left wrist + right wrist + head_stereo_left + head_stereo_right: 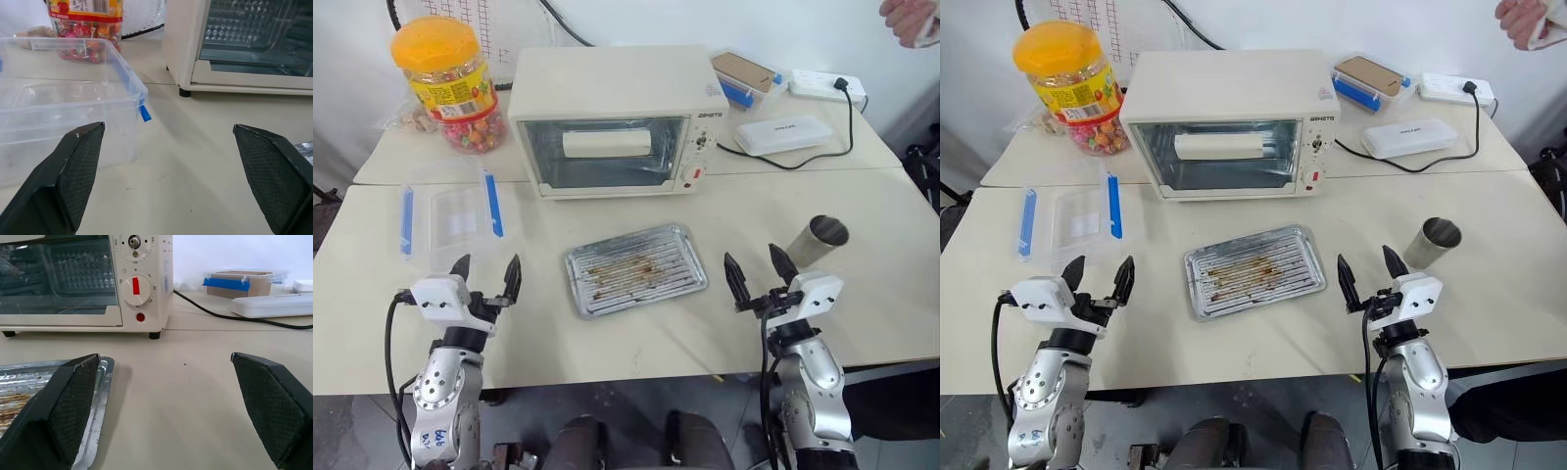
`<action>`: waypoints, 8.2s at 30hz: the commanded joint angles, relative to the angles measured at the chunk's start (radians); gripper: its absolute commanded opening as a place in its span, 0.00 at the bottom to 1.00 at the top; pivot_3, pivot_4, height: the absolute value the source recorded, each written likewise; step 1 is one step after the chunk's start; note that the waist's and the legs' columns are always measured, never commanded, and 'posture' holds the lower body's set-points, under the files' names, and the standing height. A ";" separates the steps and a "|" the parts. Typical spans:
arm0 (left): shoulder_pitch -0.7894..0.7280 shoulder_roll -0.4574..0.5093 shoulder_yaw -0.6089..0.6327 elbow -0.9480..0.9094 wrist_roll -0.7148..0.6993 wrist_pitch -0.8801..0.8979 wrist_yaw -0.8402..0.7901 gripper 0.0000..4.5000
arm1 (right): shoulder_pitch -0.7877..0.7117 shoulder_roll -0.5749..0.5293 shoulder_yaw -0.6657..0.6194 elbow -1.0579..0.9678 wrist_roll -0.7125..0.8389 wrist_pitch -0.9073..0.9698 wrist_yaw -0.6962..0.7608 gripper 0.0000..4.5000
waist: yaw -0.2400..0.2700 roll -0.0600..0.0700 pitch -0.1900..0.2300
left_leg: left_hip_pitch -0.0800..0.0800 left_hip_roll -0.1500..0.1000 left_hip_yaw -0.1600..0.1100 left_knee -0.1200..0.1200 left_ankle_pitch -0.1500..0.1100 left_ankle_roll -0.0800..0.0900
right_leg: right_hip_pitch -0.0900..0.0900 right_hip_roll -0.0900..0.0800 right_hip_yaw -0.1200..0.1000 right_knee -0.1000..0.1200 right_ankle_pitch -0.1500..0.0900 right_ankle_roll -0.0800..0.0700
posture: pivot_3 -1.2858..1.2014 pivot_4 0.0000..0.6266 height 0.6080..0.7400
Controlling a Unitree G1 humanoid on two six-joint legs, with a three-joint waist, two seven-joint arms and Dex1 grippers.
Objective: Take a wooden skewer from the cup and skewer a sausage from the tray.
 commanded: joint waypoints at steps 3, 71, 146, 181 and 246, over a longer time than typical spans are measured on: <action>0.013 -0.002 -0.020 -0.052 0.004 -0.017 -0.005 0.99 | 0.015 -0.010 -0.016 -0.038 0.008 -0.001 -0.002 1.00 | -0.001 0.000 0.000 | 0.000 0.000 0.000 0.000 0.000 0.000 | 0.000 0.000 0.000 0.000 0.000 0.000 | 0.52 0.24 1.00; -0.053 -0.011 -0.033 0.013 0.021 -0.026 -0.003 0.99 | 0.000 -0.005 -0.040 -0.054 0.006 -0.007 -0.031 1.00 | 0.000 0.000 0.000 | 0.000 0.000 0.000 0.000 0.000 0.000 | 0.000 0.000 0.000 0.000 0.000 0.000 | 0.52 0.24 1.00; 0.107 -0.046 -0.052 -0.226 0.021 0.098 0.063 0.99 | 0.043 -0.061 -0.044 -0.136 0.036 0.138 -0.006 1.00 | 0.001 0.000 0.000 | 0.000 0.000 0.000 0.000 0.000 0.000 | 0.000 0.000 0.001 -0.001 0.000 0.000 | 0.52 0.24 1.00; -0.090 -0.024 0.015 -0.002 -0.075 0.086 0.016 0.99 | -0.022 -0.024 -0.008 -0.051 -0.069 0.014 -0.053 1.00 | 0.000 0.000 0.000 | 0.000 0.000 0.000 0.000 0.000 0.000 | 0.000 0.000 0.000 0.000 0.000 0.000 | 0.52 0.24 1.00; -0.091 -0.012 0.041 0.014 -0.012 0.082 0.080 0.99 | -0.017 0.011 -0.011 -0.063 -0.061 0.015 -0.067 1.00 | 0.000 -0.001 0.000 | 0.000 0.000 0.000 0.000 0.000 0.000 | 0.000 0.000 0.000 0.000 0.000 0.000 | 0.52 0.24 1.00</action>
